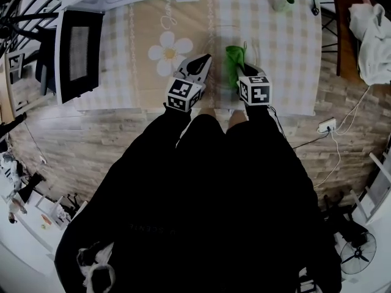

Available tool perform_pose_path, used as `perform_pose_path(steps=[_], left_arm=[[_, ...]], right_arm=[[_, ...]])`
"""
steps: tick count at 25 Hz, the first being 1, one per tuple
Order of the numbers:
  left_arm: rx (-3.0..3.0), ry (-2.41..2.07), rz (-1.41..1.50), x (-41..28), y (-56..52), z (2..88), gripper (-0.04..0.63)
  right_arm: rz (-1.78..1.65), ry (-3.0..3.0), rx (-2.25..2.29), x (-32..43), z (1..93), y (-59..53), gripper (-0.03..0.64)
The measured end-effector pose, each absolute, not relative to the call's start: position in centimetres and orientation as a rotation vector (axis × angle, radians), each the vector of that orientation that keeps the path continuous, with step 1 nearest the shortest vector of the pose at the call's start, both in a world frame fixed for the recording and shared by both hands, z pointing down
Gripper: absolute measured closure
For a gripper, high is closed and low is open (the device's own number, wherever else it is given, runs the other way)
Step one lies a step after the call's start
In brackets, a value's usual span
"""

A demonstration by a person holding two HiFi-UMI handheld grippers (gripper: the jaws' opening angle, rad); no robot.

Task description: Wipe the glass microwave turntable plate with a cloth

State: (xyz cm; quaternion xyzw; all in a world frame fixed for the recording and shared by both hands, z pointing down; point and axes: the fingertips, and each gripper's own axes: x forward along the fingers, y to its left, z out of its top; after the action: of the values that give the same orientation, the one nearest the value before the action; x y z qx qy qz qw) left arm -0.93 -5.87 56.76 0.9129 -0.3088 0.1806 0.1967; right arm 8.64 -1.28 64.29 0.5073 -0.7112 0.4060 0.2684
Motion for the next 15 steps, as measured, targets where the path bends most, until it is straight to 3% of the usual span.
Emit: perform_pose_path(steps=[15], left_arm=[[2.585, -0.824, 0.520, 0.7, -5.2, 56.4, 0.572]], right_arm=[[1.036, -1.790, 1.554, 17.0, 64.3, 0.7, 0.561]])
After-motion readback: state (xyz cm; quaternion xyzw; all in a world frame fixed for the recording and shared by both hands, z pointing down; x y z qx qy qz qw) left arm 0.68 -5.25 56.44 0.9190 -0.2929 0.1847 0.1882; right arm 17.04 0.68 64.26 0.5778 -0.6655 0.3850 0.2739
